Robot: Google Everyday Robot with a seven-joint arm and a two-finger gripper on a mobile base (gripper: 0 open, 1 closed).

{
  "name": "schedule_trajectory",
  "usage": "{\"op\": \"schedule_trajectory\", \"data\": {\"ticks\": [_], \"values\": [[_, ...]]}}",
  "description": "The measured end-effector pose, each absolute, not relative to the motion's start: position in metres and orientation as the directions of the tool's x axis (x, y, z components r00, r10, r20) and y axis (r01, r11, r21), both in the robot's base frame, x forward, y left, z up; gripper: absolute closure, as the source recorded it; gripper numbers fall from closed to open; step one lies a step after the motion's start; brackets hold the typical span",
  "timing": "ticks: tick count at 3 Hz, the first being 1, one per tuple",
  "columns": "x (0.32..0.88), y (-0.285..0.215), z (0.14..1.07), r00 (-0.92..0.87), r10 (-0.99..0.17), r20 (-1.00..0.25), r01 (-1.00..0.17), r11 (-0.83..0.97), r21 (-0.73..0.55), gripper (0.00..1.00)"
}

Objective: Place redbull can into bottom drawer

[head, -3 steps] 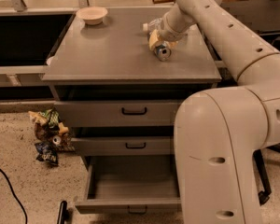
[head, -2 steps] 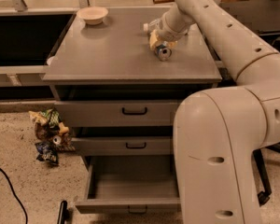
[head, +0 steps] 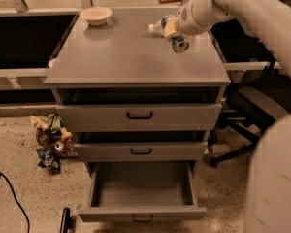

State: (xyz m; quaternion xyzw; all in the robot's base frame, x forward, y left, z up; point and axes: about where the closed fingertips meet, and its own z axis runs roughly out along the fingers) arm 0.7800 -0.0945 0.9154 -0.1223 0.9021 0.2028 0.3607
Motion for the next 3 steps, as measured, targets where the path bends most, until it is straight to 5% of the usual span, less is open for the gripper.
{"op": "schedule_trajectory", "data": {"ticks": [1, 3], "values": [[0.71, -0.083, 0.947, -0.655, -0.06, -0.753, -0.471, 0.812, 0.345, 1.0], [0.696, -0.062, 0.946, -0.64, -0.14, -0.756, -0.544, 0.777, 0.316, 1.0]]}}
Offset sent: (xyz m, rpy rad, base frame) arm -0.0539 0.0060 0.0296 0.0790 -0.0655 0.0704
